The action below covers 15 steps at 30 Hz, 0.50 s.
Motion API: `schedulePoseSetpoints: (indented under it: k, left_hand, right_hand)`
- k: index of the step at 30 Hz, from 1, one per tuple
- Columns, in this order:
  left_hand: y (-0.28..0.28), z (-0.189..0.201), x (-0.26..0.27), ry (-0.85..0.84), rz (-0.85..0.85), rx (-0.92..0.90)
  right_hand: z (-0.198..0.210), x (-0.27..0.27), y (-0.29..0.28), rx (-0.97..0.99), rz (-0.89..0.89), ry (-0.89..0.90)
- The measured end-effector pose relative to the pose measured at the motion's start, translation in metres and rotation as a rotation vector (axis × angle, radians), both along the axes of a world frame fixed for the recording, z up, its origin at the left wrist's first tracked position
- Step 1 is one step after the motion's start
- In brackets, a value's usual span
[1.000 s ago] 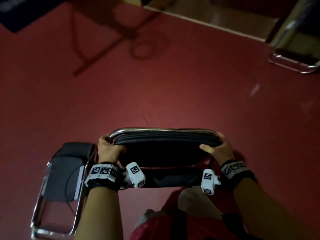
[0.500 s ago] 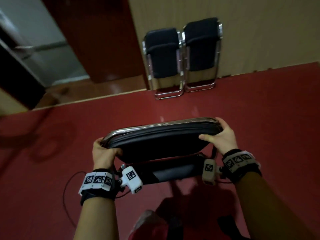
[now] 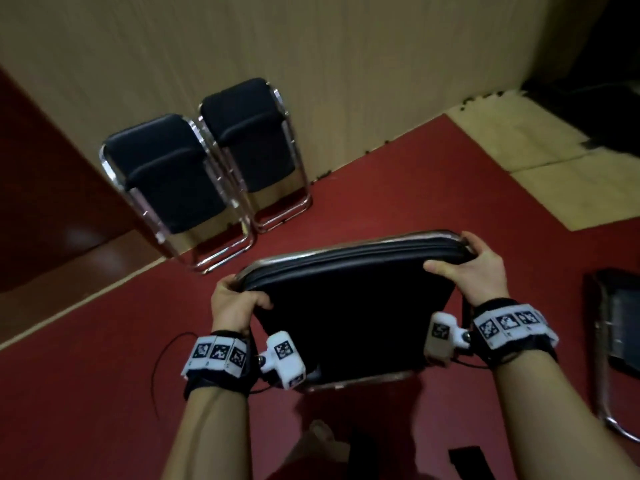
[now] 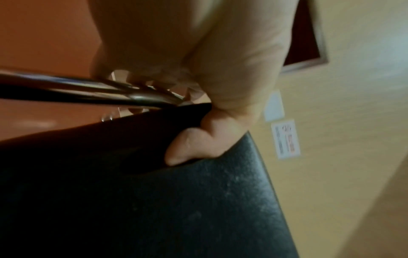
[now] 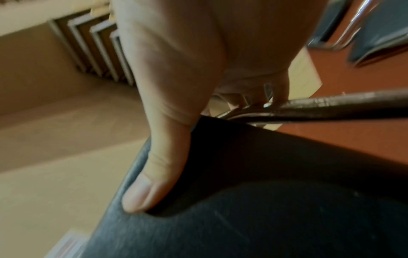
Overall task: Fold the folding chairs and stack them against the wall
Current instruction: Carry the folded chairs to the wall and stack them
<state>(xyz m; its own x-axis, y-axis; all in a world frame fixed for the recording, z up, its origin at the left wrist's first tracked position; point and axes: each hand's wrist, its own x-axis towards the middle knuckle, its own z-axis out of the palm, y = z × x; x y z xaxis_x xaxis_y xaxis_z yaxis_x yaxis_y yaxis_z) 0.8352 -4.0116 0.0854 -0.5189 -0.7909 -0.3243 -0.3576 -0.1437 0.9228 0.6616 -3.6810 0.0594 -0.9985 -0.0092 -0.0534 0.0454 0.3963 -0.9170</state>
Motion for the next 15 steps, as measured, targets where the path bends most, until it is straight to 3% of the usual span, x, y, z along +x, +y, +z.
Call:
schedulePoseSetpoints:
  k: [8, 15]
  left_hand:
    - [-0.002, 0.003, -0.224, -0.050, -0.233, 0.048]
    - [0.019, 0.009, -0.367, 0.018, -0.106, 0.035]
  right_hand:
    - [-0.003, -0.144, 0.034, 0.010, -0.239, -0.038]
    - [0.010, -0.312, 0.040, 0.033, -0.147, -0.023]
